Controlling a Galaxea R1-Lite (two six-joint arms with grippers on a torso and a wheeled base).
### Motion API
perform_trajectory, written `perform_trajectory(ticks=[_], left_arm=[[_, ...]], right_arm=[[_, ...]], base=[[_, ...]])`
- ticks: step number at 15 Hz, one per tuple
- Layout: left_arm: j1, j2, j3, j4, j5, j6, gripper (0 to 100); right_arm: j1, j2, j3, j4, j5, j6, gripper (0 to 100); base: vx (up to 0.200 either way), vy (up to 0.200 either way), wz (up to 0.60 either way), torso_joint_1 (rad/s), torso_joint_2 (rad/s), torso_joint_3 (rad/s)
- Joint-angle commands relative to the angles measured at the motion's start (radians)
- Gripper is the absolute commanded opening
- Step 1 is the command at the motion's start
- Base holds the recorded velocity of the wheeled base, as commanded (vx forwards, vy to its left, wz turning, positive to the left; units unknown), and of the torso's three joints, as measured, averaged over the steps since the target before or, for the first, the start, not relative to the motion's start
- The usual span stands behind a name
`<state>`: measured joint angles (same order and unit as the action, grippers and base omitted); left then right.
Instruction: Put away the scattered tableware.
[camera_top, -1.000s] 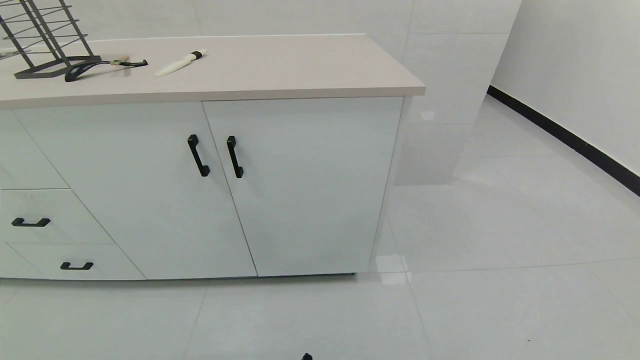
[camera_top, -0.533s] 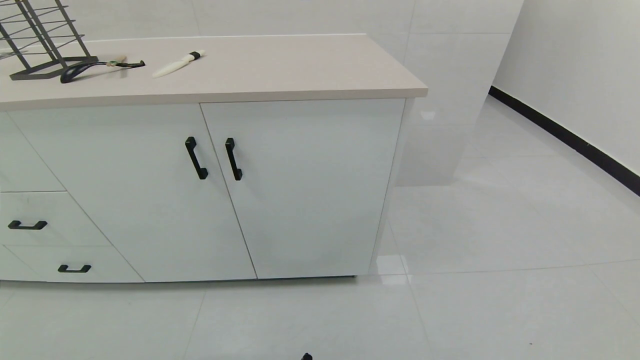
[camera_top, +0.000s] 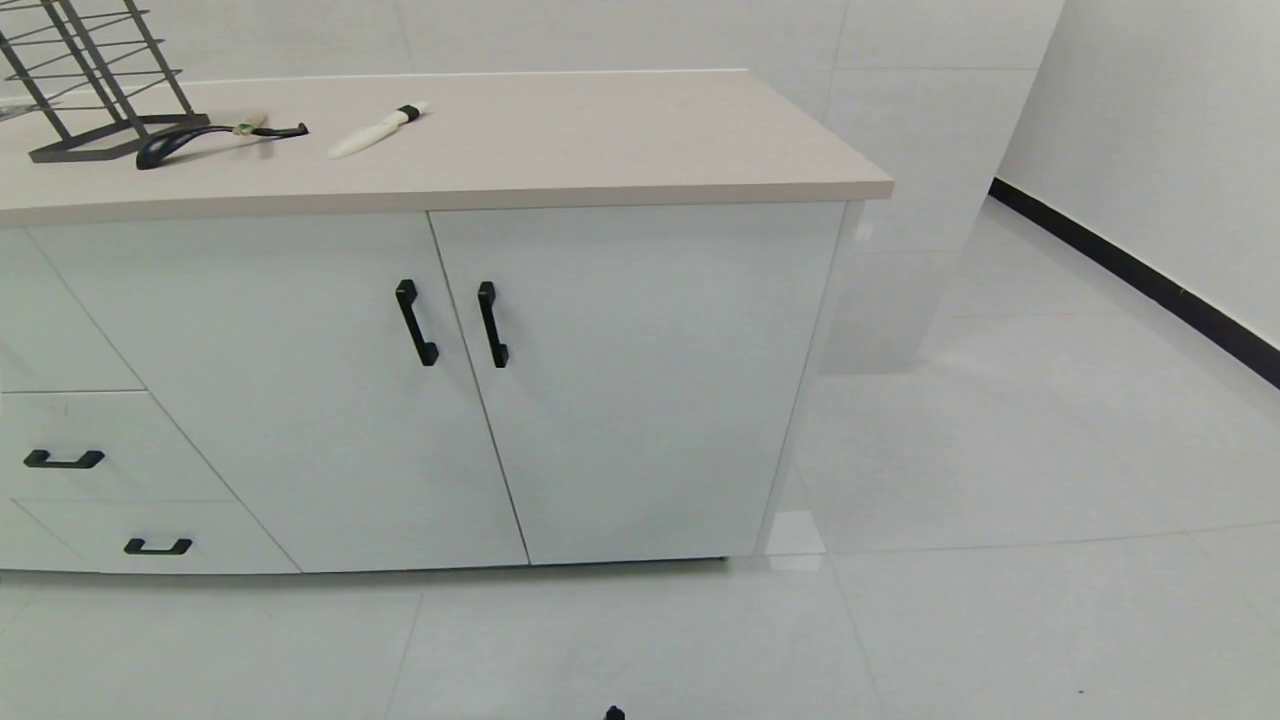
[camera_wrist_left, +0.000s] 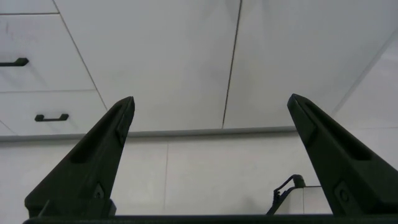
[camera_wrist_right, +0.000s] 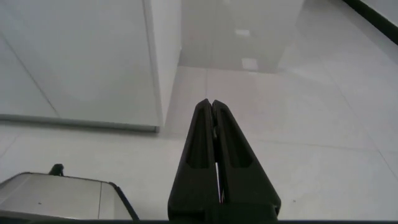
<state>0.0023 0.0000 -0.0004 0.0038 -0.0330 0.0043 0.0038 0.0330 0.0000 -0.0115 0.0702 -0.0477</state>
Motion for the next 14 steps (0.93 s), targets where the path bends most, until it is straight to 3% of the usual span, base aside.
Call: perform_trajectory(ticks=[1,4,14], left_arm=[[0.002,0.002,0.0,0.001,-0.001,0.0,100],[0.002,0.002,0.0,0.001,-0.001,-0.001,100],[0.002,0.002,0.0,0.001,0.001,-0.001,100]], right_arm=[[-0.002,-0.033,0.0,0.002,-0.035,0.025,0],[-0.002,-0.033,0.0,0.002,-0.032,0.028,0],[-0.004,-0.033,0.0,0.004,-0.036,0.028,0]], base=[[0.0,0.0,0.0,0.0,0.0,0.0],[0.0,0.0,0.0,0.0,0.0,0.0],[0.0,0.2,0.0,0.003,0.0,0.004]])
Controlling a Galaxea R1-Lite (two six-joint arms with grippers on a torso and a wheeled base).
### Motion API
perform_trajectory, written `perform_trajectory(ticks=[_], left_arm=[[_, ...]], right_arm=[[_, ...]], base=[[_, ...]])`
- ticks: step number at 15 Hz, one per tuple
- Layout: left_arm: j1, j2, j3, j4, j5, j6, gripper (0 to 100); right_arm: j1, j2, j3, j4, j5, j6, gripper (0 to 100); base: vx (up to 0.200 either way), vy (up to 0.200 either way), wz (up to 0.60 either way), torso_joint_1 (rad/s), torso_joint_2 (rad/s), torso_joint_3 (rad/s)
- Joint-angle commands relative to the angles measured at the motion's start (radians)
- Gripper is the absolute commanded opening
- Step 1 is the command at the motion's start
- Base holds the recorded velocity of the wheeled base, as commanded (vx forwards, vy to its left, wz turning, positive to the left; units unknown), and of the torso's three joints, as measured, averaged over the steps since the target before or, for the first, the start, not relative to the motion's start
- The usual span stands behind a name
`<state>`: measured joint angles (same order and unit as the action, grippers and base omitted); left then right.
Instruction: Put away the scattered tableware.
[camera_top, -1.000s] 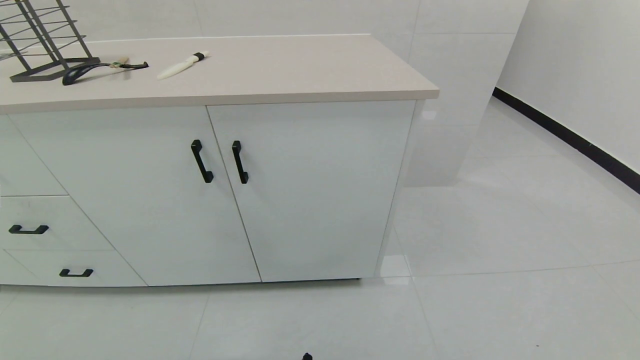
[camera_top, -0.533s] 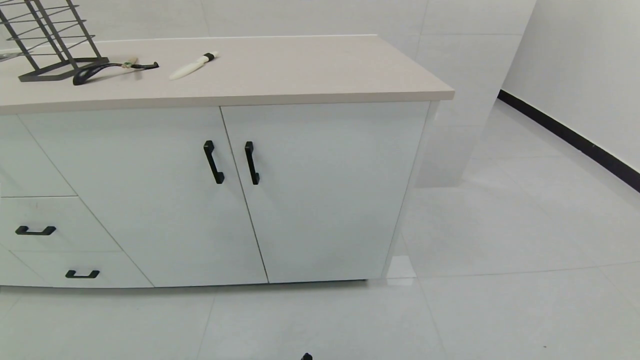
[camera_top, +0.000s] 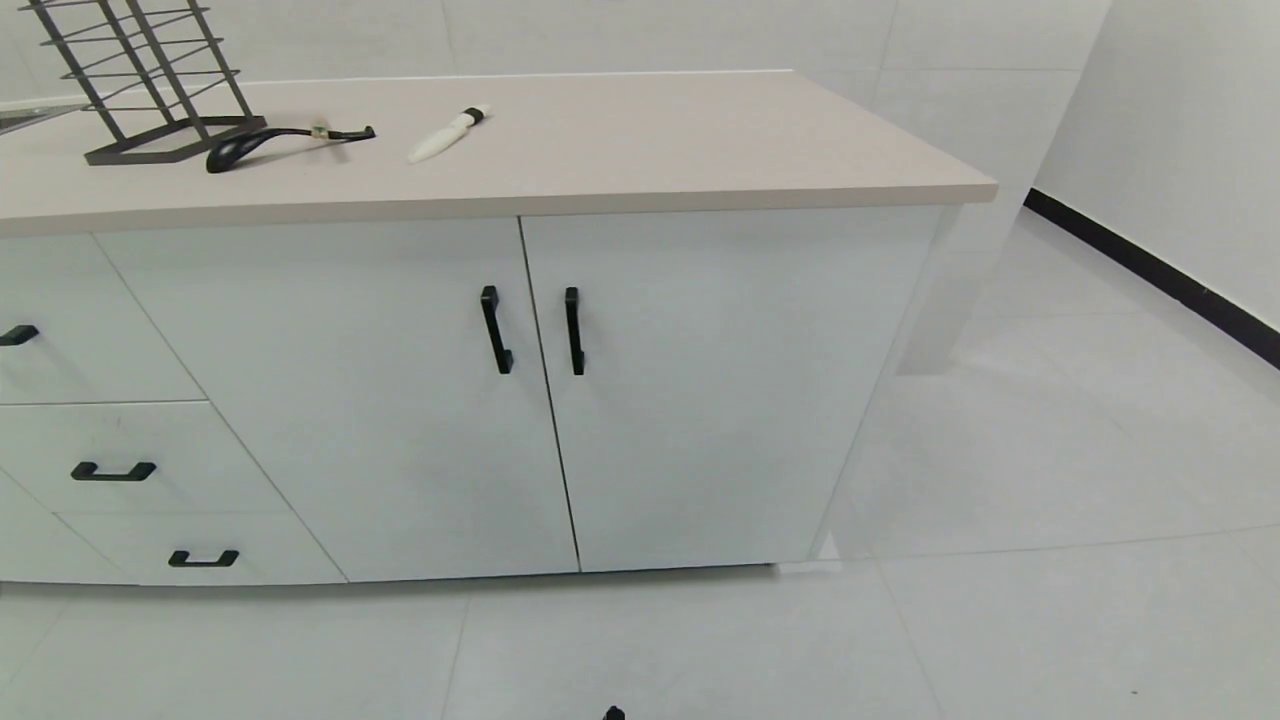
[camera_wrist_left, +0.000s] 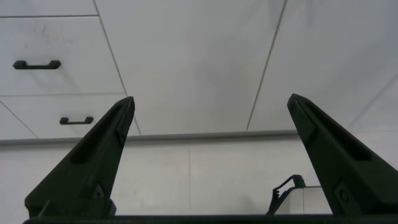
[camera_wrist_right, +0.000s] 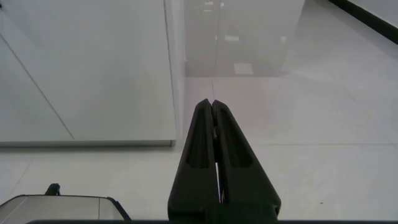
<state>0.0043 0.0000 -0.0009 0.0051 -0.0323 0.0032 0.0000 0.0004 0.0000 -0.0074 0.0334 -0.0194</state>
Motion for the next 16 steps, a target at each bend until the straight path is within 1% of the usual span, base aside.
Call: perform_trajectory(ticks=[1,7,16], left_arm=[[0.0,0.002,0.001,-0.001,-0.001,0.001,100],[0.0,0.002,0.001,-0.001,0.0,0.0,100],[0.0,0.003,-0.001,-0.001,0.0,0.0,100]], right_arm=[[0.0,0.0,0.0,0.0,0.0,-0.001,0],[0.0,0.0,0.0,0.0,0.0,-0.001,0],[0.0,0.0,0.0,-0.002,0.0,-0.001,0]], base=[[0.0,0.2,0.0,0.002,0.0,0.012],[0.0,0.0,0.0,0.0,0.0,0.0],[0.0,0.2,0.0,0.002,0.0,0.001]])
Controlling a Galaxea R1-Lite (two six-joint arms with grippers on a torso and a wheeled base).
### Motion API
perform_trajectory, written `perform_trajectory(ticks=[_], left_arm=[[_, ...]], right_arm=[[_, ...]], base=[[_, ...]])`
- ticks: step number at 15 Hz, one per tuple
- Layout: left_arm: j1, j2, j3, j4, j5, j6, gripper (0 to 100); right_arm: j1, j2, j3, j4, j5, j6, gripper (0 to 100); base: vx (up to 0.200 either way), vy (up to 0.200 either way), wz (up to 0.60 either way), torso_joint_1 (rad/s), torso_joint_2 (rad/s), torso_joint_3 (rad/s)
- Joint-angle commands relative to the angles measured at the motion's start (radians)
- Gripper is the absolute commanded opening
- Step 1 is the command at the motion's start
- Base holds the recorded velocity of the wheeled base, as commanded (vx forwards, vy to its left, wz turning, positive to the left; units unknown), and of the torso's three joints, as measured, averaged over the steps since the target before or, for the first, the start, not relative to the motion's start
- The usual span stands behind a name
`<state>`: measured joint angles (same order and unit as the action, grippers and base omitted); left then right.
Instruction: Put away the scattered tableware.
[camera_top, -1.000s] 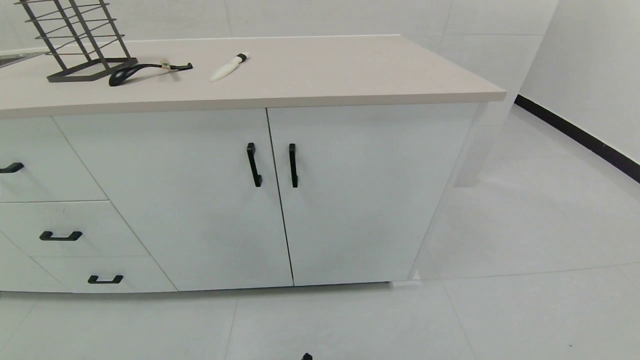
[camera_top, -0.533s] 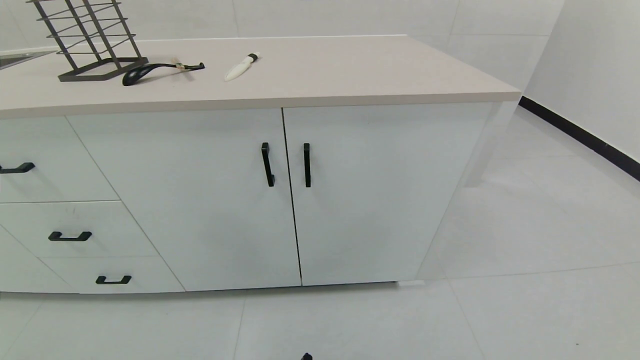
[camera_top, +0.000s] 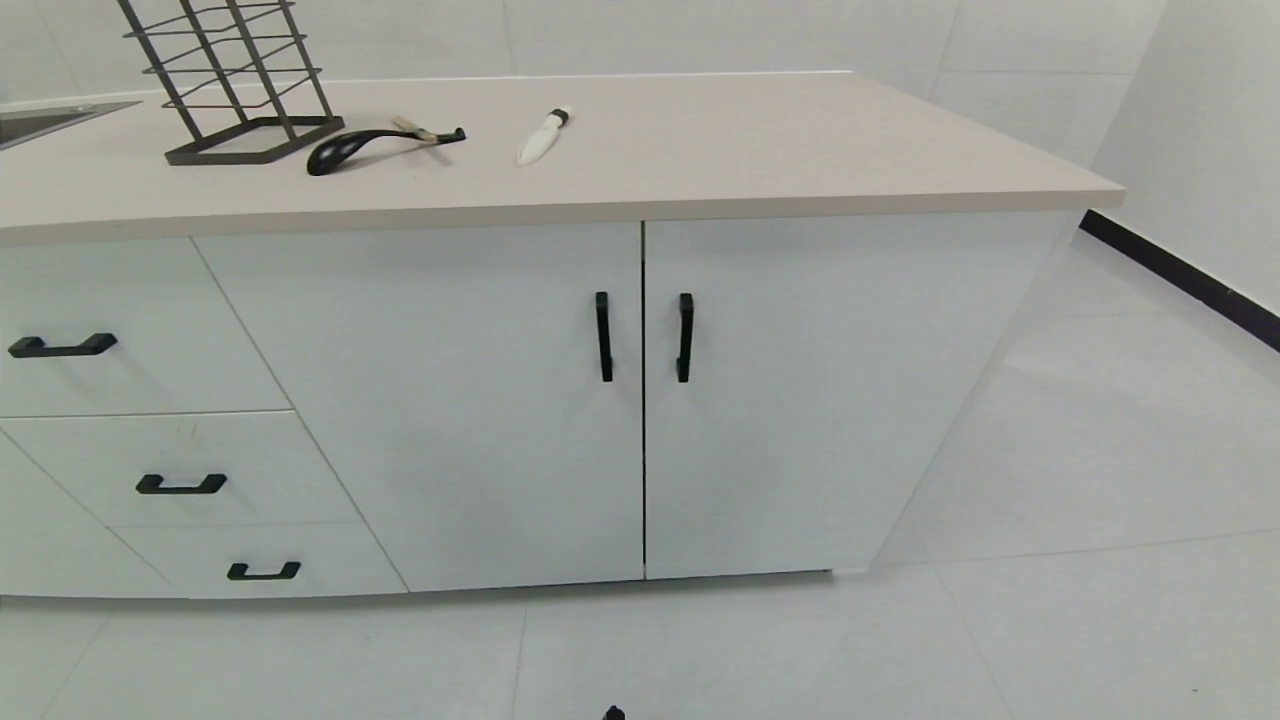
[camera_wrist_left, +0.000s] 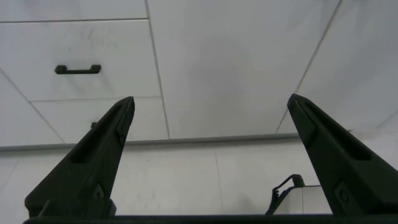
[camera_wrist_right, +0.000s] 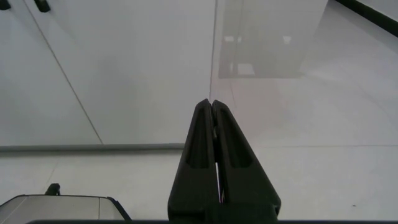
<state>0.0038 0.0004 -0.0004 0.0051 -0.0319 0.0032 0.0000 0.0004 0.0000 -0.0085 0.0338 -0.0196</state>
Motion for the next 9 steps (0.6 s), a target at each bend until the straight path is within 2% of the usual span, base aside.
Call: perform_trajectory(ticks=[1,9], left_arm=[[0.001,0.001,0.0,-0.001,0.0,0.0,100],[0.001,0.001,0.0,-0.001,0.0,0.0,100]], right_arm=[[0.002,0.0,0.0,0.001,0.0,0.0,0],[0.0,0.0,0.0,0.001,0.0,0.0,0]], base=[[0.0,0.2,0.0,0.002,0.0,0.002],[0.0,0.2,0.0,0.003,0.0,0.003]])
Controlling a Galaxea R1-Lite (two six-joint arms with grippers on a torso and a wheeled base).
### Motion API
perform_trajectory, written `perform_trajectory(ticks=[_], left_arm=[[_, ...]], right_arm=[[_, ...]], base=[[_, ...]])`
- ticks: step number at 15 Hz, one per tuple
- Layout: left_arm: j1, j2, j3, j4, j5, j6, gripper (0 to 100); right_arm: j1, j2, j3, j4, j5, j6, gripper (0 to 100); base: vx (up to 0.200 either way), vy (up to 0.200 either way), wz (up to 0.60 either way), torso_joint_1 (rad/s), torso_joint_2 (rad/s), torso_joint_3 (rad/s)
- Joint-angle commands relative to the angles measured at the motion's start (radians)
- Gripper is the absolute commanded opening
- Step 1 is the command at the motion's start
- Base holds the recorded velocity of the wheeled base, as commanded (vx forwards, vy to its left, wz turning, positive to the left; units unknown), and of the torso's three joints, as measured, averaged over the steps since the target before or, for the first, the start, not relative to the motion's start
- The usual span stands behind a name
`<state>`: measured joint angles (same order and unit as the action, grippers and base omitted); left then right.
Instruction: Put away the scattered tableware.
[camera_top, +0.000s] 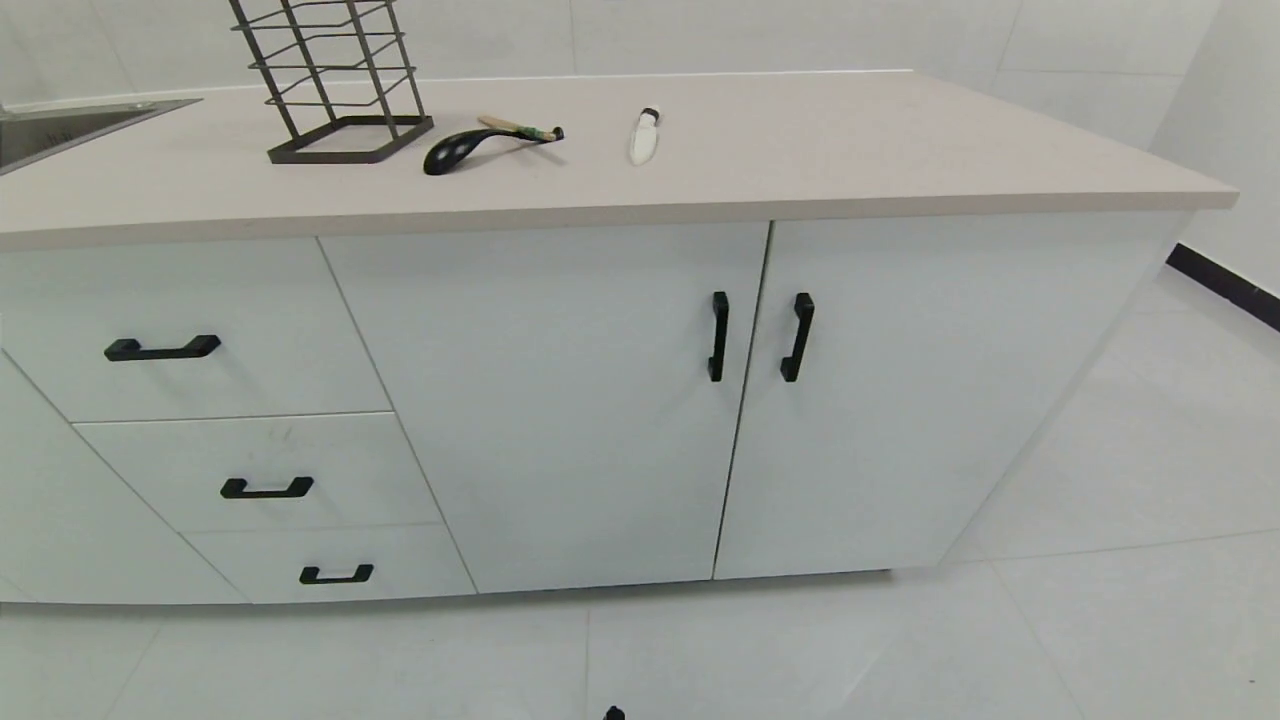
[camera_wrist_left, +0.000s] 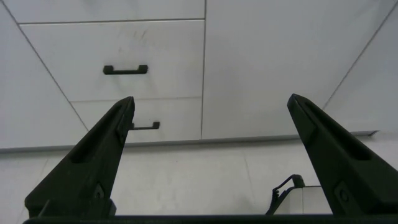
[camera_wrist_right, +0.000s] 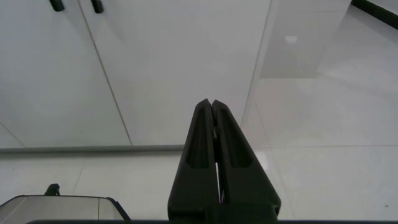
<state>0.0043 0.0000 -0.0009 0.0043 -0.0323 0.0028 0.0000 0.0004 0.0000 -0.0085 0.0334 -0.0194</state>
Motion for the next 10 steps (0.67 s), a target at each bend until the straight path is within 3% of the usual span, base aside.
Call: perform_trajectory(ticks=[1,9,10], left_arm=[[0.0,0.002,-0.001,0.0,0.0,0.0,100],[0.0,0.002,-0.001,0.0,0.0,0.0,100],[0.0,0.002,-0.001,0.0,0.0,0.0,100]], right_arm=[[0.002,0.0,0.0,0.001,0.0,-0.001,0],[0.0,0.0,0.0,-0.001,0.0,-0.001,0],[0.0,0.0,0.0,0.001,0.0,-0.001,0]], base=[[0.0,0.2,0.0,-0.002,0.01,0.002],[0.0,0.2,0.0,0.002,0.0,0.004],[0.0,0.0,0.0,0.0,0.0,0.0]])
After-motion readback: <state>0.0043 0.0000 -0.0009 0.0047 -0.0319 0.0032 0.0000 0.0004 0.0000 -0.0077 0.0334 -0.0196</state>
